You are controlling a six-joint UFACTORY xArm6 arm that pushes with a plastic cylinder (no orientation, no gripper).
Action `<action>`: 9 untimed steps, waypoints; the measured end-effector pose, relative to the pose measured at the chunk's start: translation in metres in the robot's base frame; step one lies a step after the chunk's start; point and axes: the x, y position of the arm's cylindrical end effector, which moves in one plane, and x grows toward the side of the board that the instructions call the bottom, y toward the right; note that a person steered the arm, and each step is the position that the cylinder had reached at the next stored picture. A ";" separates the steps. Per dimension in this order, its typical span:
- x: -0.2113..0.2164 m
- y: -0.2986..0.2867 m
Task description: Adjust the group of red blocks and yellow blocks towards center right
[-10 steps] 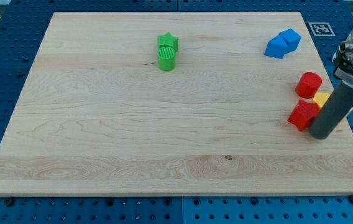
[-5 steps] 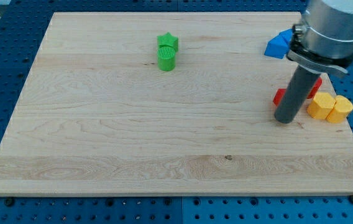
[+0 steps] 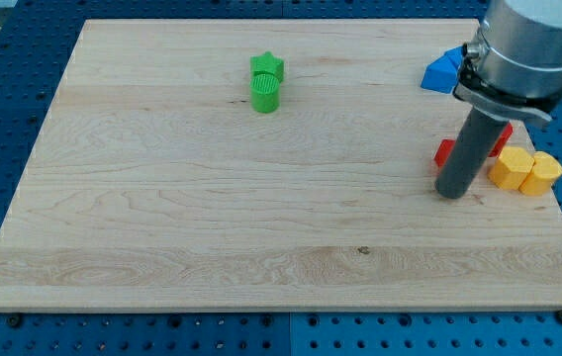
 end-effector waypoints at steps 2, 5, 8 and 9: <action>-0.037 -0.001; 0.028 0.101; 0.018 0.149; 0.011 0.120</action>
